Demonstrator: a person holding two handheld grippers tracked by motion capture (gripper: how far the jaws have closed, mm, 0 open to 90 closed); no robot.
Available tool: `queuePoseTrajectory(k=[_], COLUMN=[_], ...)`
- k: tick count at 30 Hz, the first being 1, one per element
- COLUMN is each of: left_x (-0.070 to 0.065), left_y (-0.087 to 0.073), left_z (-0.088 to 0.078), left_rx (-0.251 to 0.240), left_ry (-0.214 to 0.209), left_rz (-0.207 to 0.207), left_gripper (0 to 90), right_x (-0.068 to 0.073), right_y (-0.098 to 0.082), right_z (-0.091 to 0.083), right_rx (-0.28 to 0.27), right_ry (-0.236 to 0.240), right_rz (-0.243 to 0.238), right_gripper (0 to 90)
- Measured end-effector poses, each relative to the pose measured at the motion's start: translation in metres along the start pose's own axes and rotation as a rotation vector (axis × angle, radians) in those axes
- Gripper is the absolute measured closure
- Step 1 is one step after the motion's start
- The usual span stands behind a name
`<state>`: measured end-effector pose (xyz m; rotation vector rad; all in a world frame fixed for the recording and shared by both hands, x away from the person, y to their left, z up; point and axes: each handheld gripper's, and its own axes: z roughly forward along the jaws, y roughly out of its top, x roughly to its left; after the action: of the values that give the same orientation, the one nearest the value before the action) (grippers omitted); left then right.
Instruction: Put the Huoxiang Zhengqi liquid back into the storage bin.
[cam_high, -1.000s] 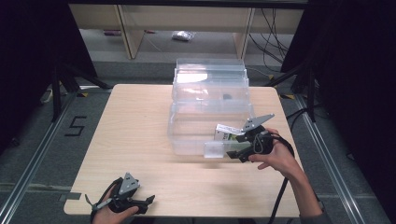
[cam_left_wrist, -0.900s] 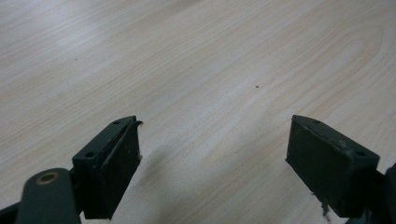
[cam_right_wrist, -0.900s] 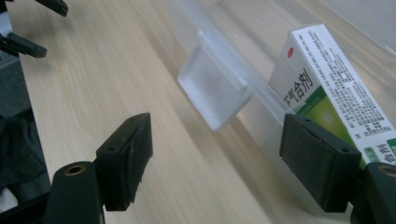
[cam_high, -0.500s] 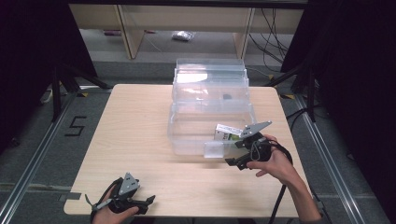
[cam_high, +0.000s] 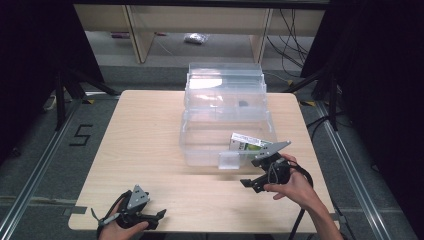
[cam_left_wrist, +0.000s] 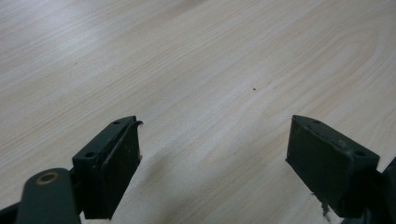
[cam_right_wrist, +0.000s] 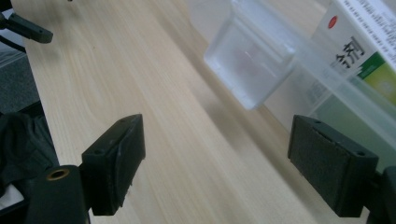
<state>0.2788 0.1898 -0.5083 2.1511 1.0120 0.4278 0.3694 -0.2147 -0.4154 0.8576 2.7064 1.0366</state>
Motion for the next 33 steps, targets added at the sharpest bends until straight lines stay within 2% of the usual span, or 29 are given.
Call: queuePoseTrajectory(k=[3,4,6,9,10,11,12,13,14,15,16,17,19,20,21,22,23,24,25,26,27,28,30,32,33], left_x=[0.000,0.000,0.000,0.000,0.000,0.000,0.000,0.000,0.000,0.001,0.000,0.000,0.000,-0.001,0.000,0.000,0.000,0.000,0.000,0.000,0.000,0.000,0.000,0.000,0.000], left_y=[0.000,0.000,0.000,0.000,0.000,0.000,0.000,0.000,0.000,0.000,0.000,0.000,0.000,0.000,0.000,0.000,0.000,0.000,0.000,0.000,0.000,0.000,0.000,0.000,0.000], left_z=[0.000,-0.001,-0.001,-0.001,-0.001,-0.001,0.000,-0.001,-0.001,0.000,-0.001,-0.001,0.000,0.000,-0.001,-0.001,-0.001,-0.001,-0.001,-0.001,-0.001,-0.001,-0.001,-0.001,-0.001], left_rx=[0.002,0.002,0.001,0.011,0.010,0.008,-0.001,0.002,0.008,0.003,0.005,0.015,0.013,0.002,0.010,0.011,0.011,0.011,0.010,0.009,0.015,0.015,0.016,0.016,0.019], left_ry=[0.000,0.001,0.001,-0.007,-0.008,-0.005,0.000,0.002,0.005,0.004,-0.005,-0.005,0.001,-0.002,-0.006,-0.006,-0.006,-0.005,-0.006,-0.006,-0.005,-0.005,-0.005,-0.004,-0.002], left_rz=[0.000,0.000,0.000,0.006,0.006,0.006,0.000,0.000,0.007,0.004,-0.001,0.012,0.012,-0.002,0.007,0.005,0.006,0.006,0.007,0.008,0.013,0.013,0.012,0.012,0.015], left_gripper=[16.8,16.7,16.7,16.7,16.7,16.7,16.7,16.7,16.7,16.7,16.7,16.7,16.7,16.7,16.7,16.7,16.7,16.7,16.7,16.7,16.7,16.7,16.7,16.7,16.7], right_x=[0.003,0.001,0.005,0.007,0.008,0.009,0.009,0.010,0.011,0.012,0.013,0.015,0.014,0.014,0.018,0.017,0.017,0.019,0.019,0.019,0.018,0.022,0.022,0.021,0.024], right_y=[-0.005,-0.007,-0.011,-0.014,-0.015,-0.015,-0.017,-0.017,-0.018,-0.020,-0.021,-0.022,-0.024,-0.025,-0.027,-0.027,-0.029,-0.030,-0.031,-0.033,-0.034,-0.037,-0.039,-0.042,-0.045], right_z=[0.004,0.007,0.009,0.011,0.013,0.012,0.015,0.014,0.014,0.016,0.017,0.018,0.021,0.020,0.022,0.021,0.023,0.023,0.023,0.025,0.026,0.026,0.026,0.028,0.027], right_rx=[0.007,-0.005,0.001,0.025,0.017,0.038,0.013,0.034,0.031,0.022,0.013,0.025,0.013,0.024,0.023,0.029,0.015,0.021,0.031,0.014,0.024,0.025,0.039,0.027,0.031], right_ry=[-0.003,-0.007,-0.011,-0.013,-0.005,-0.009,-0.012,-0.012,-0.003,-0.020,-0.017,-0.010,-0.009,-0.002,-0.010,-0.002,-0.017,-0.005,-0.018,-0.010,-0.004,-0.023,-0.018,0.002,-0.015], right_rz=[-0.003,-0.029,-0.007,-0.025,-0.019,-0.009,-0.026,-0.021,-0.024,-0.006,-0.028,-0.002,-0.031,-0.037,-0.012,-0.025,-0.027,-0.019,-0.018,-0.023,-0.044,-0.005,-0.007,-0.038,0.003], right_gripper=[19.7,19.8,19.9,20.2,19.9,20.1,20.1,19.9,19.8,19.8,19.8,19.7,19.6,19.5,19.5,19.5,19.6,19.5,19.5,19.5,19.6,19.5,19.5,19.5,19.5])
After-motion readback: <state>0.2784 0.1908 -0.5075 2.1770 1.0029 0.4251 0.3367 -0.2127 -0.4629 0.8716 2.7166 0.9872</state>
